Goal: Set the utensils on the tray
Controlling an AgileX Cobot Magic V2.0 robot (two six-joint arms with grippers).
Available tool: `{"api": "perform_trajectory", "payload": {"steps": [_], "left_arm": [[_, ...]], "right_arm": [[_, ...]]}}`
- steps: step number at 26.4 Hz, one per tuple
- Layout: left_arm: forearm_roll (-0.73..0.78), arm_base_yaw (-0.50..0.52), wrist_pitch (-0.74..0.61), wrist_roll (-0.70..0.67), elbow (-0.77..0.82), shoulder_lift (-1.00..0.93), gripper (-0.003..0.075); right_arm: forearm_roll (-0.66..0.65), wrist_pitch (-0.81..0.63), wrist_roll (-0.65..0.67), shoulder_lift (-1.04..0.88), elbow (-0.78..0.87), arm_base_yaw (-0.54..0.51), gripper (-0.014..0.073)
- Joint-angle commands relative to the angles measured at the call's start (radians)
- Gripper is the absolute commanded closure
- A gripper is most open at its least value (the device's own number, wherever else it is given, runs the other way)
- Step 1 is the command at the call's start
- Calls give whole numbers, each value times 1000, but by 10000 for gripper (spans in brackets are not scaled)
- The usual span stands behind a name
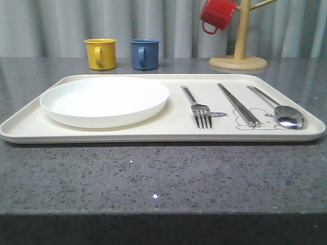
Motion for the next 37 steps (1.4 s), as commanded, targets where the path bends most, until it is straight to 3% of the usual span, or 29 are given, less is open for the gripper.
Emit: {"api": "perform_trajectory", "payload": {"steps": [1, 6, 32, 37], "left_arm": [[-10, 2, -163, -12, 31, -23, 738], [-12, 2, -312, -12, 136, -23, 738], [-12, 2, -271, -12, 134, -23, 738], [-12, 2, -271, -12, 134, -23, 738]], "right_arm": [[-11, -72, -6, 10, -25, -4, 662], [-11, -71, -6, 10, -25, -4, 662], [-23, -71, -6, 10, -25, -4, 662], [-14, -234, -6, -51, 110, -59, 662]]}}
